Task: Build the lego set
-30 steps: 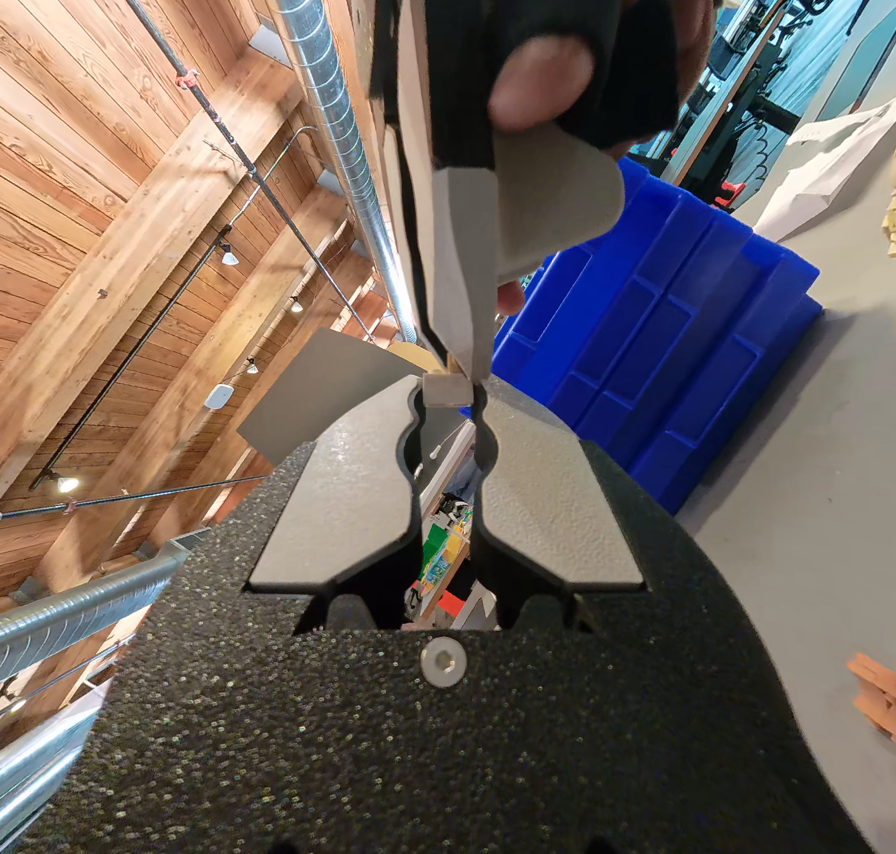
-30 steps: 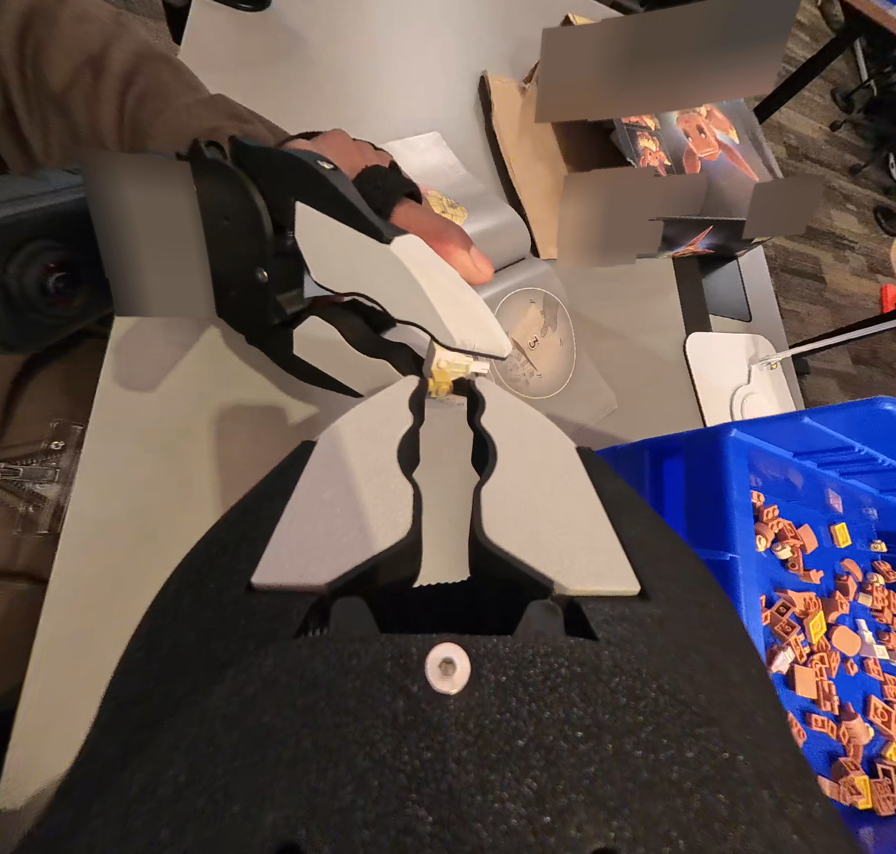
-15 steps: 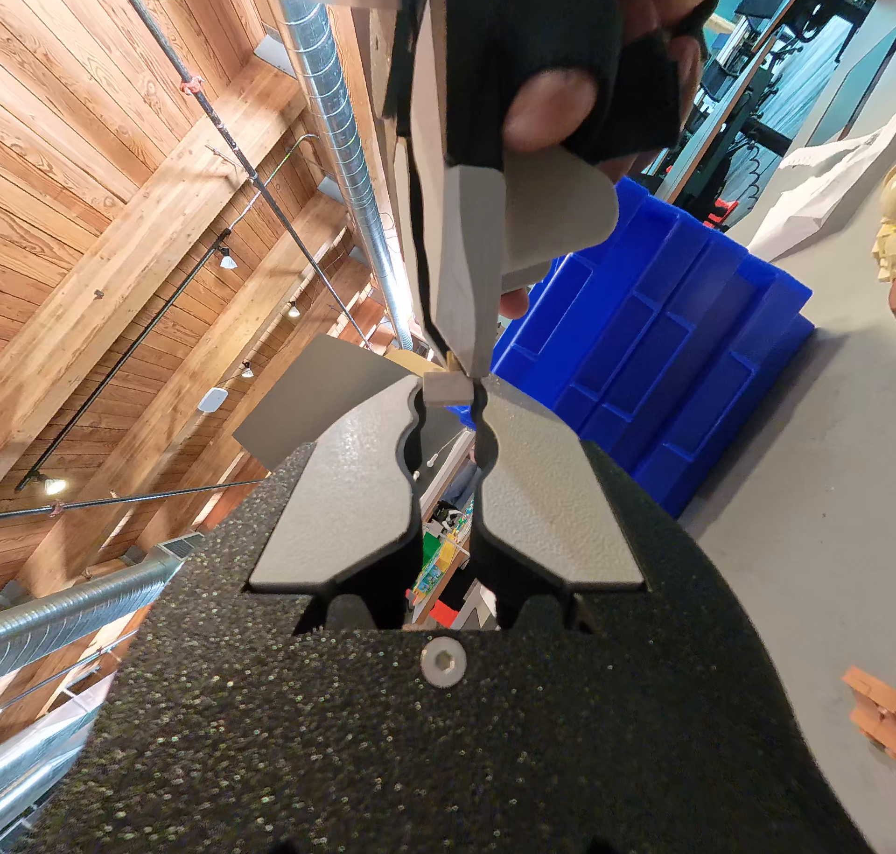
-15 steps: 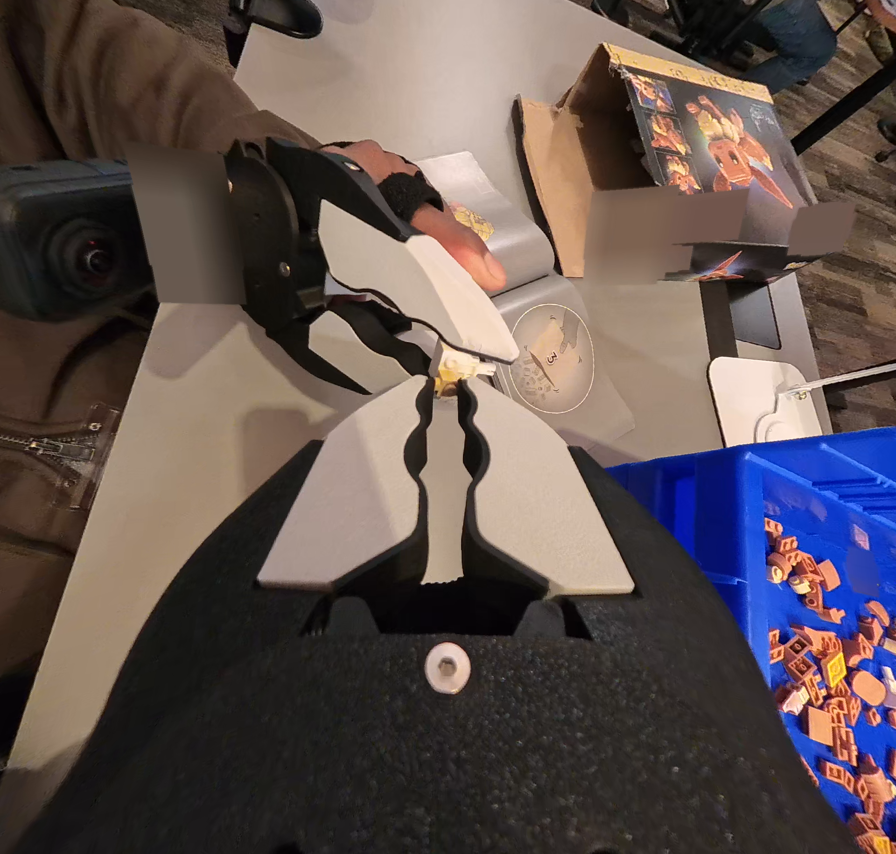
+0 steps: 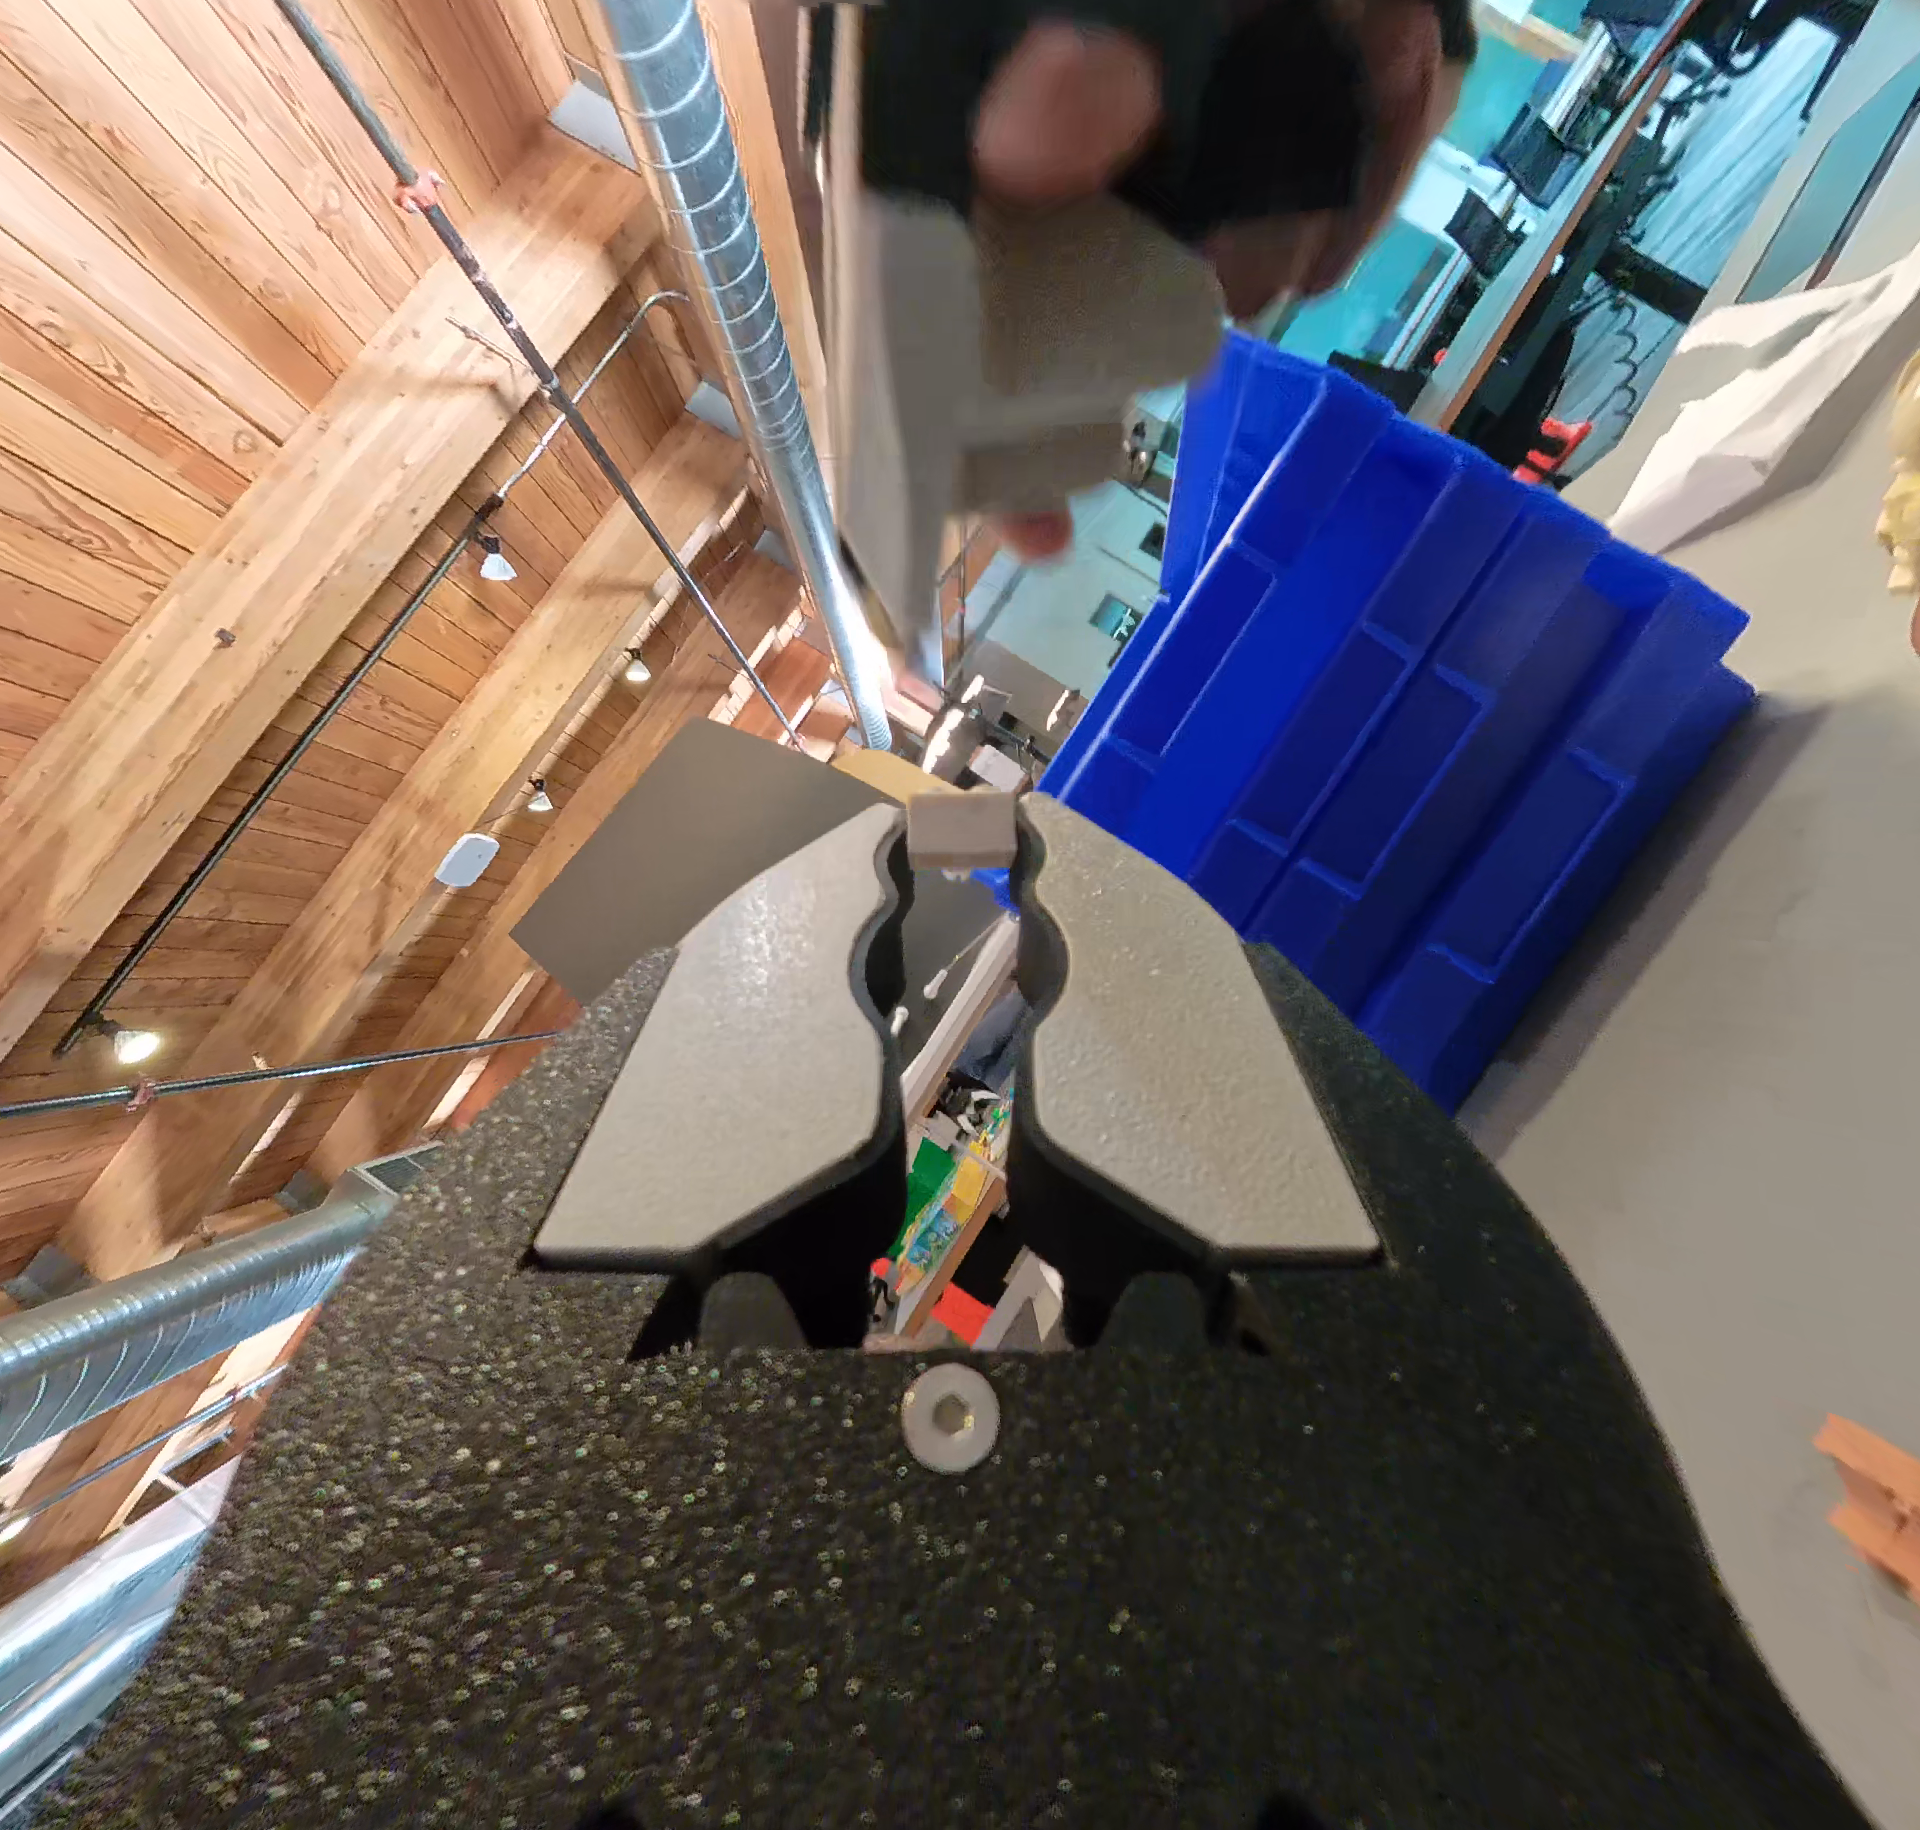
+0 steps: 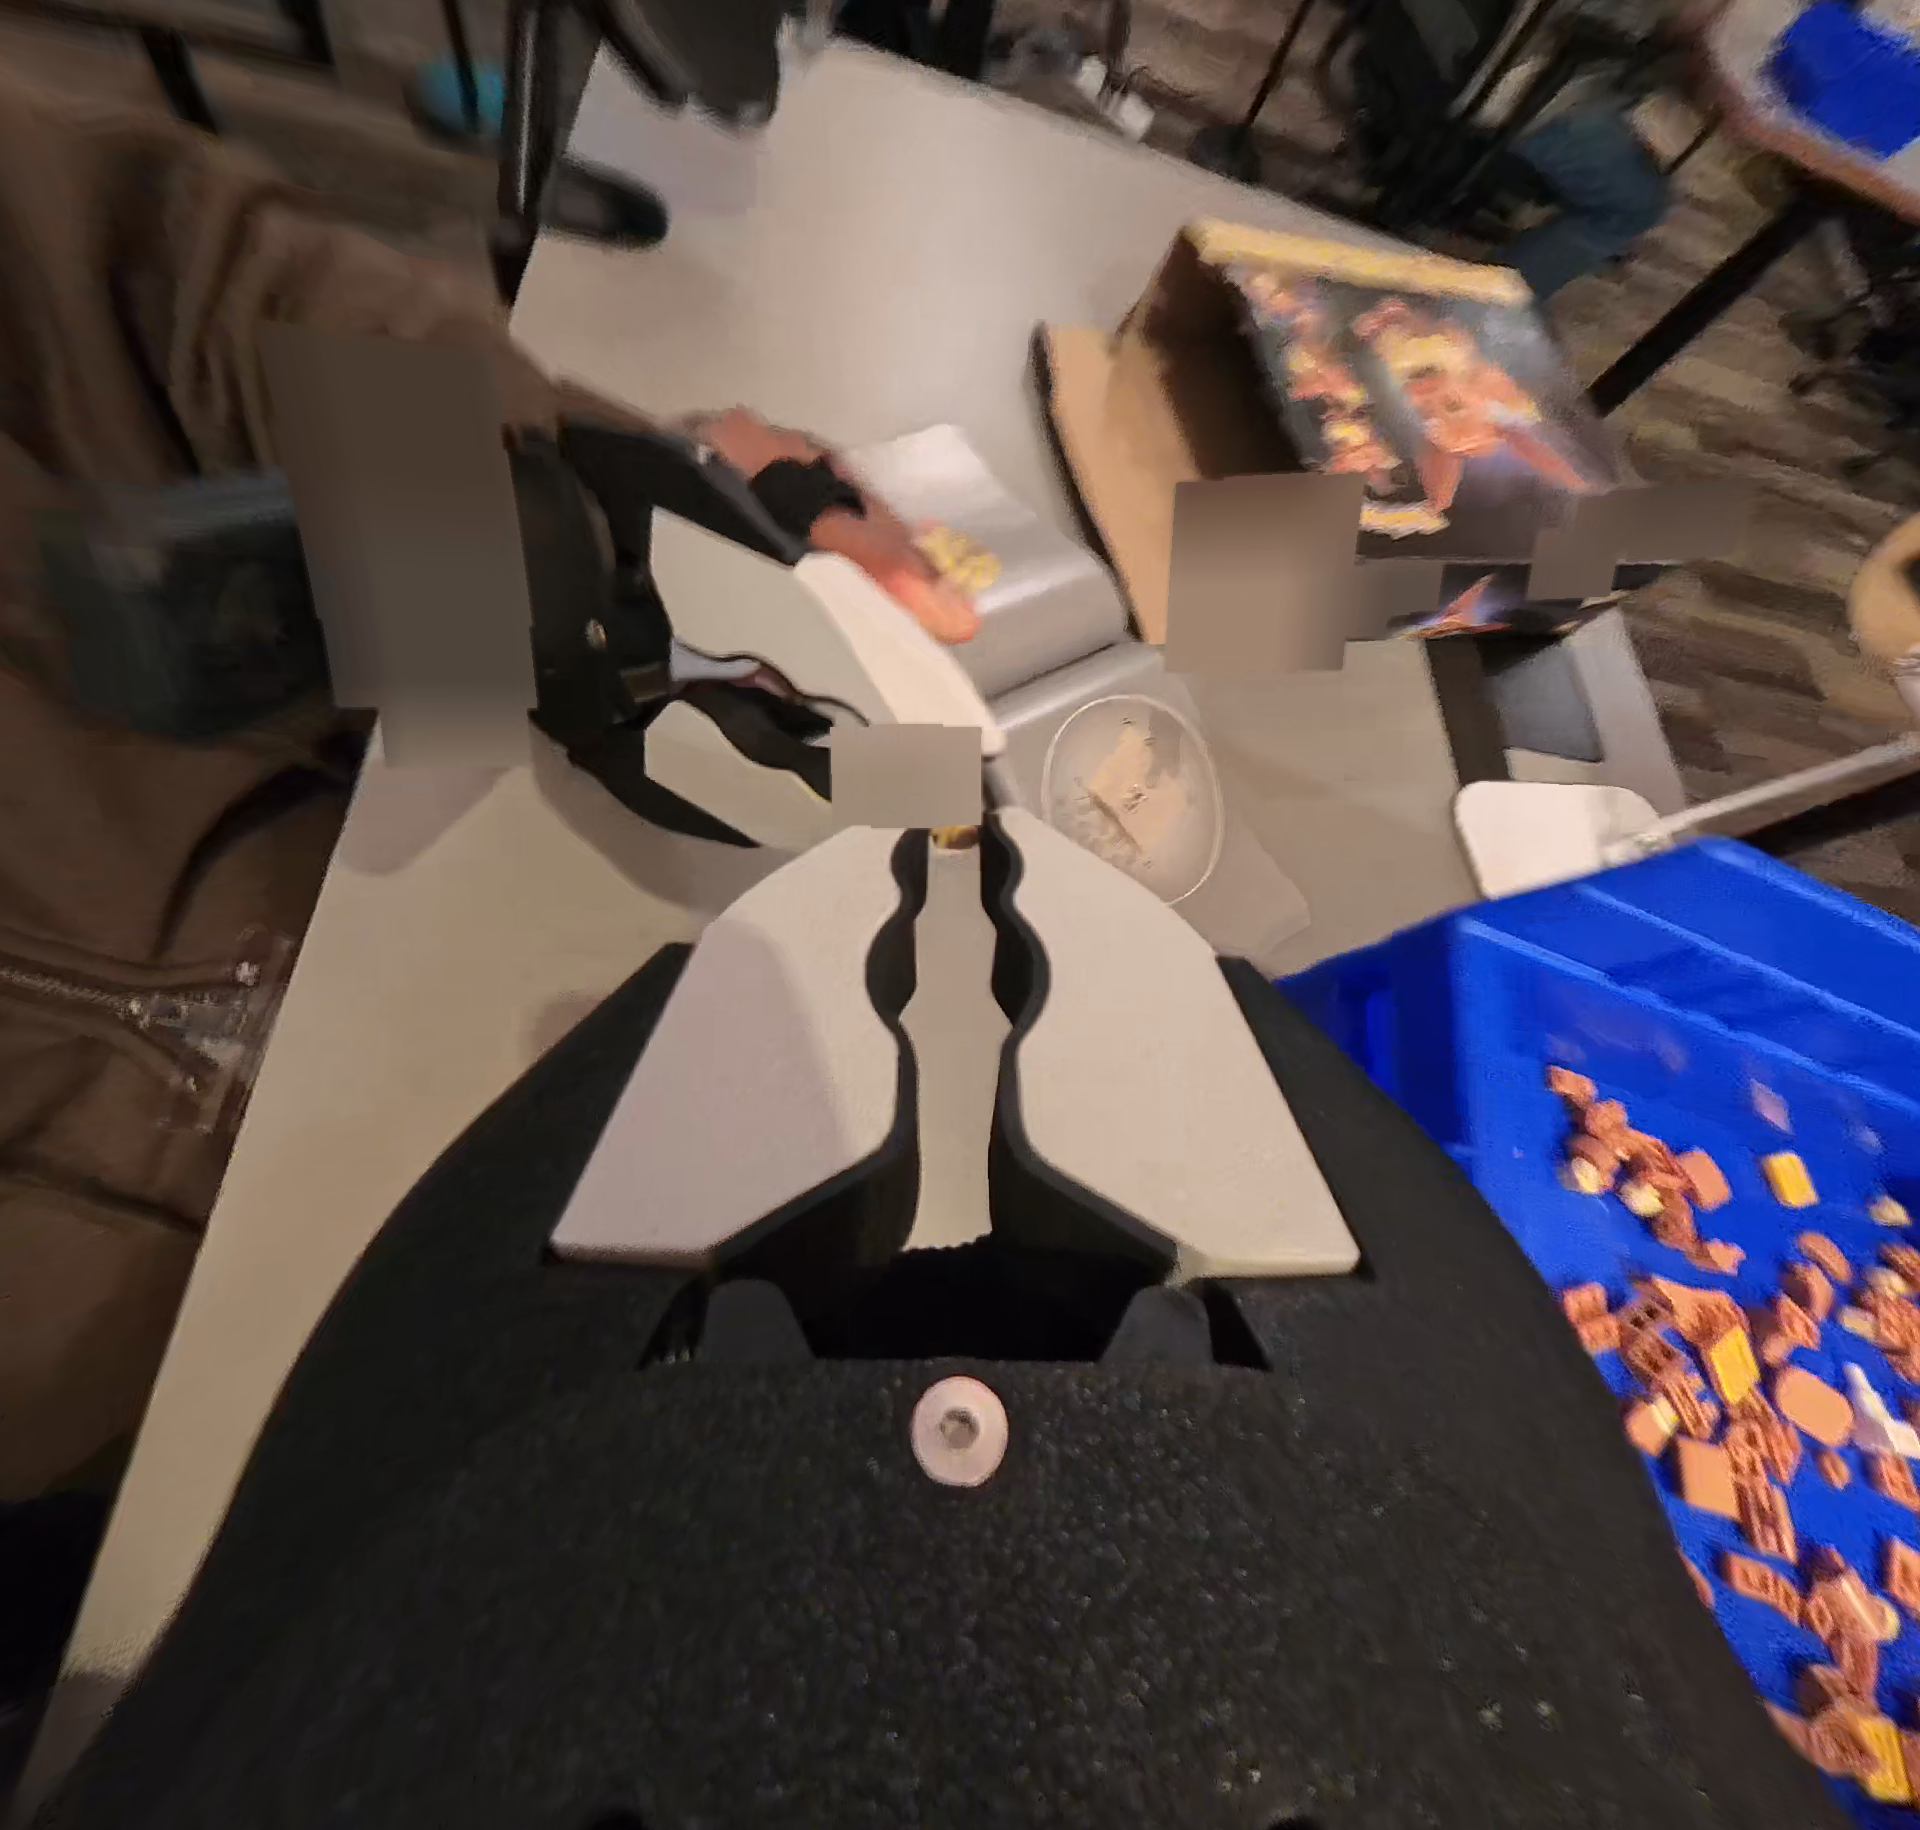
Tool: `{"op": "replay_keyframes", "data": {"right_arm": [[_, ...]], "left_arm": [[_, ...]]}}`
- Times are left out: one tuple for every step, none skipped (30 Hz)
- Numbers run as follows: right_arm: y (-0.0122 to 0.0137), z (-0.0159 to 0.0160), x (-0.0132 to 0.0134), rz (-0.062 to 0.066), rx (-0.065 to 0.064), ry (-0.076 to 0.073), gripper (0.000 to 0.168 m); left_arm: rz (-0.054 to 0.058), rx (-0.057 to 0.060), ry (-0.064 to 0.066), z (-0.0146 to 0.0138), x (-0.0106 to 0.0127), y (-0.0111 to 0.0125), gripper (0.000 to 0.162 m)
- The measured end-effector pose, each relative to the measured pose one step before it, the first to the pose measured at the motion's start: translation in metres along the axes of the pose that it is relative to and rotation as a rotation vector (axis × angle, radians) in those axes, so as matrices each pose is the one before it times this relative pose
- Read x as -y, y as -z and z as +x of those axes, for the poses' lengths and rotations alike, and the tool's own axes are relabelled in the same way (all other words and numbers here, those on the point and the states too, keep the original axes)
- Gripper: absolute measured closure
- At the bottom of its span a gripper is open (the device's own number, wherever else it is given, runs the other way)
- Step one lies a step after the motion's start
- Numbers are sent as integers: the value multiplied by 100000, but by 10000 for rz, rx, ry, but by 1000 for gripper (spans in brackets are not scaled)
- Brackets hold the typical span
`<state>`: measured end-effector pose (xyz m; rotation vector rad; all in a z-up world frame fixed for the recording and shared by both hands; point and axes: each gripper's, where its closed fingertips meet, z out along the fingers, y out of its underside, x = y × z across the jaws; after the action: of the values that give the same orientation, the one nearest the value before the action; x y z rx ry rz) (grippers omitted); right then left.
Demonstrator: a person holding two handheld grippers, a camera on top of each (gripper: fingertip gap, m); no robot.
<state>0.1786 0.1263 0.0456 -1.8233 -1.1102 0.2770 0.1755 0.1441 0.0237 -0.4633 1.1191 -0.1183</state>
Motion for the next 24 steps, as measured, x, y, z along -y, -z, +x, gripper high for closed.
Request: {"op": "replay_keyframes", "data": {"right_arm": [[1636,854,647,617,-269,-229,159],[1618,1035,397,456,-459,-91,159],[1471,1215,32,192,-648,57,159],[1310,1202,-41,133,-645,87,159],[1174,1401,183,248,-750,0,159],[978,1555,338,293,-840,8,158],[752,1405,523,368,-791,157,158],[588,1327,856,574,-850,322,158],[405,1266,975,652,-897,329,159],[124,1009,632,429,-721,204,159],[-128,830,208,214,-636,176,159],[-329,888,-240,35,-732,222,158],[-611,888,-1088,-416,-728,223,158],[-959,823,-2239,-1078,-644,105,159],[-1268,470,-3175,-1664,-403,-15,158],[-1501,180,-3247,-1766,-222,-77,158],[-1494,246,-2262,-1179,-291,-84,151],[-1144,281,-1013,-432,-323,-64,140],[-573,109,-338,-93,-163,0,141],[33,282,146,42,-220,98,142],[341,9,484,273,26,-2,142],[380,-154,383,192,198,-223,145],[360,-222,287,140,246,-144,145],[344,-121,252,138,148,21,145]], "left_arm": [[-75,-4,16,-38,-479,-10,145],[-59,14,95,-135,-372,-41,145],[-61,7,144,-145,-249,-82,145],[-38,10,126,-128,-103,-74,145],[20,13,58,-35,66,-27,145],[43,9,-17,64,139,16,145],[47,-11,-55,153,168,6,145],[38,-40,-51,222,175,-5,145],[24,-56,-29,235,134,-33,145],[17,-50,-9,222,110,-30,145],[15,-37,-3,153,81,-17,145],[20,-30,1,115,62,-6,145],[20,-24,11,66,43,2,145],[4,-25,25,42,-6,4,145],[-7,-21,40,29,-27,-10,145],[-5,-17,39,14,-27,6,145],[-5,-14,14,17,-33,-5,145],[-5,-11,-15,16,-16,19,145],[10,-9,-25,-11,13,35,145],[22,0,-18,-47,40,26,145],[13,-7,1,-53,33,19,145],[-8,-21,46,-33,-14,-5,145],[-19,-45,79,31,-55,-29,145],[-25,-54,67,76,-85,-42,145]]}}
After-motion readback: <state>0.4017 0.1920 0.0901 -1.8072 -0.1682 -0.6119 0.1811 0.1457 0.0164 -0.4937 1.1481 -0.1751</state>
